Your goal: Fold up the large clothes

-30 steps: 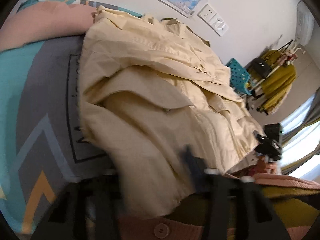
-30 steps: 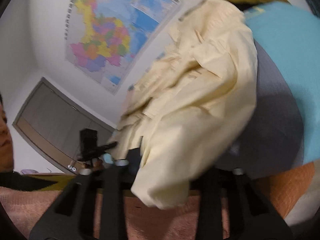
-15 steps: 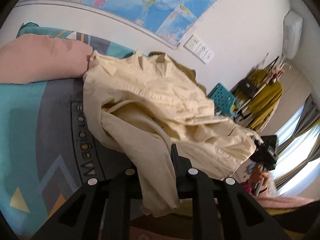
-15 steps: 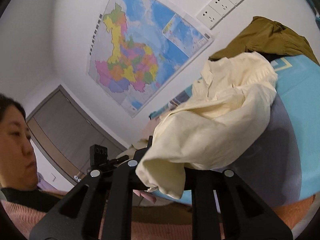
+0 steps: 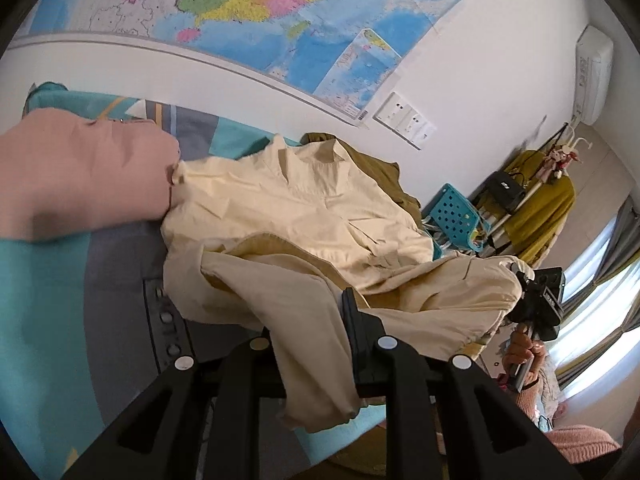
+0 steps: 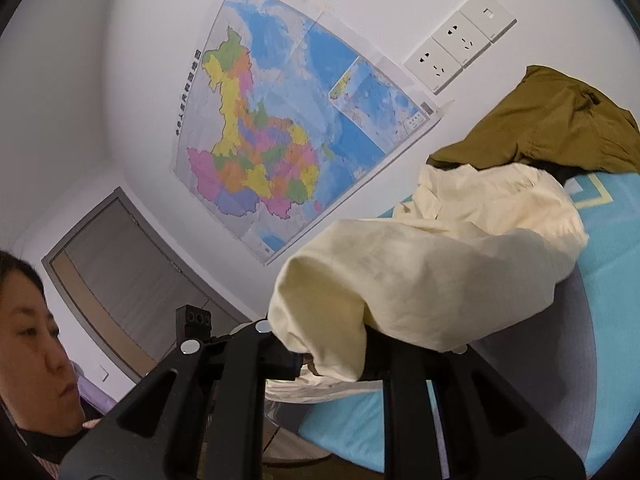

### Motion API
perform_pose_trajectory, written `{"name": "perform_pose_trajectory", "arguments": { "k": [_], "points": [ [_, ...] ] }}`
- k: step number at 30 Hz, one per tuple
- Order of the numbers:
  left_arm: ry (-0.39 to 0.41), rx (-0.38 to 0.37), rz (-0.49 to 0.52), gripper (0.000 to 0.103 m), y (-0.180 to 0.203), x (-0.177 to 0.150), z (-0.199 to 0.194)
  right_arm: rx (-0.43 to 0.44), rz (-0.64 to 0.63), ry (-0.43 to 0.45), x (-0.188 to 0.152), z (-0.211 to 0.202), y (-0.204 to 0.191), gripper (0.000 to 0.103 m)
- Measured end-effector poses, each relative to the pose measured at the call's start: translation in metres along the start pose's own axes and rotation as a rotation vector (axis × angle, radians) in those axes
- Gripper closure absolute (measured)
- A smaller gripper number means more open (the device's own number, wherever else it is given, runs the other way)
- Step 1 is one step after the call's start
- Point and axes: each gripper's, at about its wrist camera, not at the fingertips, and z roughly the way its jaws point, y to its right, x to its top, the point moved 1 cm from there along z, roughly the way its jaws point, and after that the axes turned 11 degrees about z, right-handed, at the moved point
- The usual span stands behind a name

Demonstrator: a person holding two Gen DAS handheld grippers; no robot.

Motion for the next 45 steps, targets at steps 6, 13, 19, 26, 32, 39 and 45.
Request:
{"name": "perform_pose_trajectory", "arguments": {
  "k": [6,13,19,26,32,39,45],
  "points": [
    [0.012,0.046,0.02,0.085,-0.003,0.026,0.008,-0.003,0.009,0.014,0.024,0.016,0.001,0.088],
    [0.006,0.124,0.055,0.083,-0.006,0.064,0.026,-0.02,0.025,0.02,0.053,0.038,0.008,0.088],
    [-0.002,0.14,0.063,0.083,-0.014,0.086,0.038,-0.043,0.045,0.022,0.075,0.055,0.016,0.087],
    [-0.026,0.174,0.062,0.083,-0.027,0.109,0.056,-0.07,0.057,0.017,0.1,0.08,0.026,0.087],
    [-0.048,0.192,0.065,0.083,-0.039,0.128,0.071,-0.089,0.079,0.017,0.117,0.098,0.036,0.087],
    [-0.063,0.227,0.084,0.083,-0.043,0.138,0.086,-0.115,0.089,0.019,0.127,0.107,0.043,0.087],
    [-0.078,0.267,0.111,0.083,-0.043,0.142,0.096,-0.127,0.104,0.02,0.132,0.114,0.052,0.087]
  ]
}}
